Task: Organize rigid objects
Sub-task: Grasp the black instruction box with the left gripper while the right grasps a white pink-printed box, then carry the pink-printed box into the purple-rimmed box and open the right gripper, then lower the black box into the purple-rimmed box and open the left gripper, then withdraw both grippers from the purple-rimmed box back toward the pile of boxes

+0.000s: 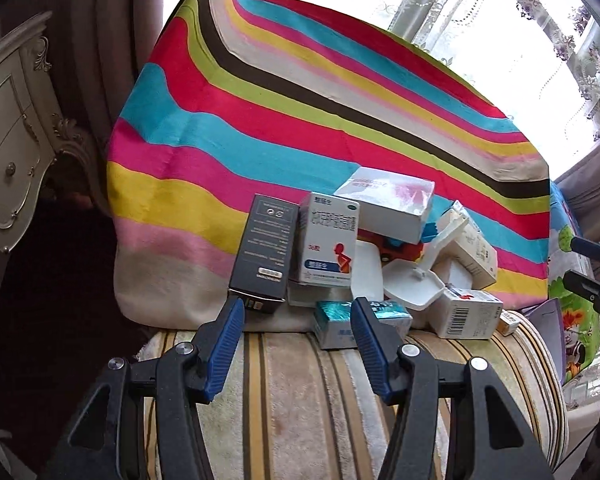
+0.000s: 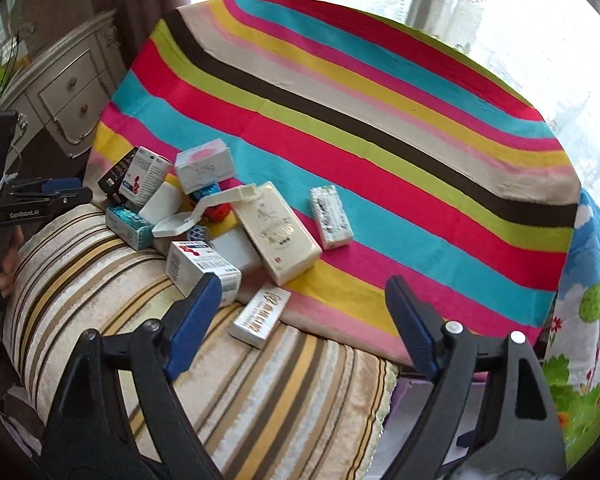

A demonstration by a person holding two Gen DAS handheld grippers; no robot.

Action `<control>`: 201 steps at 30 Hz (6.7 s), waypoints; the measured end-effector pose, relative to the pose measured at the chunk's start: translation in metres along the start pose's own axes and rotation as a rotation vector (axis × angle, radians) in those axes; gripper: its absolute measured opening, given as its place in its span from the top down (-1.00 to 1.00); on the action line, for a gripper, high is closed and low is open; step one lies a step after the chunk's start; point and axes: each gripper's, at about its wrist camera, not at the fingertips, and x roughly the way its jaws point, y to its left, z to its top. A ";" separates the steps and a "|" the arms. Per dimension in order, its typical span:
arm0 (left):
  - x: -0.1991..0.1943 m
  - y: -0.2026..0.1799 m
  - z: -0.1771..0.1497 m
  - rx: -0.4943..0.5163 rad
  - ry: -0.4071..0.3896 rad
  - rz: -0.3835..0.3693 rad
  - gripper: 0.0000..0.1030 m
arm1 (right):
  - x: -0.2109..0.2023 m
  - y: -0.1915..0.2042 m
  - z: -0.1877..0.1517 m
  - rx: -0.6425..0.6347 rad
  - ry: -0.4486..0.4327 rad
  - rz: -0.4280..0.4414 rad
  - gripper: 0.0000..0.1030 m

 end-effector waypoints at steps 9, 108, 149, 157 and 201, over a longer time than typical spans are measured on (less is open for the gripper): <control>0.024 0.015 0.012 0.044 0.075 0.028 -0.10 | 0.048 0.069 0.069 -0.241 0.078 0.034 -0.69; -0.037 -0.281 -0.048 0.534 0.041 -0.304 0.22 | 0.103 -0.219 -0.243 0.515 0.224 -0.011 -0.37; 0.106 -0.431 -0.098 0.281 0.459 -0.271 -0.07 | 0.008 -0.252 -0.305 0.791 0.021 -0.003 -0.68; 0.102 -0.423 -0.097 0.261 0.445 -0.286 -0.10 | 0.004 -0.253 -0.304 0.790 0.022 -0.008 -0.68; -0.010 -0.105 -0.037 0.025 0.018 -0.148 -0.11 | -0.012 -0.081 -0.109 0.299 -0.044 0.097 -0.68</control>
